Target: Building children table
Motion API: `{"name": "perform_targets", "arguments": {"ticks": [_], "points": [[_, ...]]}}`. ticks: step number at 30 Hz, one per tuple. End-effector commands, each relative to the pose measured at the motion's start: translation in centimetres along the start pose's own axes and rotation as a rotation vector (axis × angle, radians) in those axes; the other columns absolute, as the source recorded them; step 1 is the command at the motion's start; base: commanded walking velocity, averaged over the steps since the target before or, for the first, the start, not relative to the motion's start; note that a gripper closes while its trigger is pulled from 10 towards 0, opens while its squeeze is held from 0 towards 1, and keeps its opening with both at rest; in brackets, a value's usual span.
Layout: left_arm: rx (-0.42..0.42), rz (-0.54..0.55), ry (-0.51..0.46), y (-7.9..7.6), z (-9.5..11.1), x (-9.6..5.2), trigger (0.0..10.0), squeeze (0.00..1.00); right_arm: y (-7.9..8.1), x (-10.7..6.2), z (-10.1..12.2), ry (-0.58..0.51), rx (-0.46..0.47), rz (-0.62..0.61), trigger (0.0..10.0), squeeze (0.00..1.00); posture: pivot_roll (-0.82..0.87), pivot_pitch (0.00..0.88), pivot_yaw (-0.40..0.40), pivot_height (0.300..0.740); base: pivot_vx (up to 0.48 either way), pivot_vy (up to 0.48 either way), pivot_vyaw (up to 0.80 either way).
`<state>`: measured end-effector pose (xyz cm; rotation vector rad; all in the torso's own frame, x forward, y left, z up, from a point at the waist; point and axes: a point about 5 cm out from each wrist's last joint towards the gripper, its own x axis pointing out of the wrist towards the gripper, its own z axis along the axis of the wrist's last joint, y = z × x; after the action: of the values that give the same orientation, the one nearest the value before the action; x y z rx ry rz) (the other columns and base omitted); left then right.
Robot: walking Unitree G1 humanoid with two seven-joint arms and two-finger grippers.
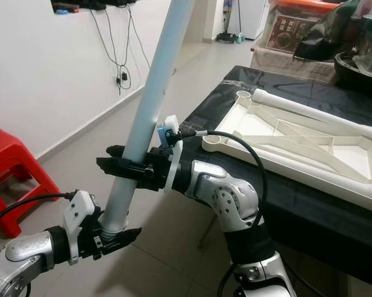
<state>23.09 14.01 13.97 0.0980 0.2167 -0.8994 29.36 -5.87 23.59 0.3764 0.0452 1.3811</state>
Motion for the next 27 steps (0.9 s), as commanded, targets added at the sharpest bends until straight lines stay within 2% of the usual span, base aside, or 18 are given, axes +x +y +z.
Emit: {"name": "perform_targets", "arguments": {"ticks": [1,3,4,5,6,7,8,18,19,20,21,27], "points": [[0.005,0.009,0.009,0.12,-0.08,0.05,10.0,0.00,0.14,0.15,0.40,-0.015,-0.031,-0.007,10.0,0.00,0.07,0.053,-0.049,0.740,0.000,0.000,0.00],[0.006,0.010,0.009,0.19,-0.08,0.06,10.0,0.00,0.15,0.17,0.39,-0.018,-0.033,-0.007,10.0,0.00,0.07,0.054,-0.049,0.740,0.000,0.000,0.00],[0.008,0.012,0.008,0.27,-0.07,0.07,10.0,0.00,0.13,0.19,0.42,-0.022,-0.038,-0.011,10.0,0.99,0.07,0.058,-0.048,0.740,0.000,0.000,0.00],[0.009,0.014,0.008,0.32,-0.05,0.09,10.0,0.00,0.09,0.21,0.44,-0.025,-0.044,-0.017,10.0,0.99,0.07,0.058,-0.048,0.740,0.000,0.000,0.00],[0.010,0.014,0.007,0.35,-0.03,0.10,10.0,0.00,0.06,0.25,0.46,-0.025,-0.047,-0.022,10.0,0.49,0.07,0.058,-0.048,0.740,0.000,0.000,0.00],[0.010,0.014,0.007,0.35,-0.03,0.10,10.0,0.00,0.06,0.25,0.46,-0.025,-0.047,-0.022,10.0,0.49,0.07,0.058,-0.048,0.740,0.000,0.000,0.00],[0.011,0.014,0.007,0.36,-0.01,0.11,10.0,0.00,0.02,0.31,0.47,-0.024,-0.049,-0.028,10.0,0.00,0.07,0.059,-0.047,0.740,0.000,0.000,0.00],[0.010,0.004,0.014,0.34,-0.29,0.05,10.0,0.00,0.27,0.62,0.46,-0.028,-0.043,-0.021,10.0,0.00,0.07,0.060,-0.048,0.740,0.000,0.000,0.00],[0.014,0.000,0.015,0.30,-0.33,0.07,10.0,0.00,0.35,0.70,0.44,-0.028,-0.042,-0.018,9.1,0.00,0.07,0.060,-0.048,0.740,0.000,0.000,0.00],[0.017,-0.004,0.017,0.26,-0.36,0.07,10.0,0.00,0.41,0.77,0.42,-0.030,-0.045,-0.015,5.0,0.00,0.07,0.059,-0.049,0.740,0.000,0.000,0.00],[0.022,-0.008,0.019,0.23,-0.40,0.07,10.0,0.00,0.47,0.83,0.41,-0.033,-0.042,-0.012,0.0,0.00,0.07,0.058,-0.048,0.740,0.000,0.000,0.00],[0.025,-0.013,0.025,0.23,-0.48,0.04,10.0,0.00,0.51,0.87,0.40,-0.037,-0.038,-0.010,0.0,0.00,0.07,0.056,-0.050,0.740,0.000,0.000,0.00]]}}
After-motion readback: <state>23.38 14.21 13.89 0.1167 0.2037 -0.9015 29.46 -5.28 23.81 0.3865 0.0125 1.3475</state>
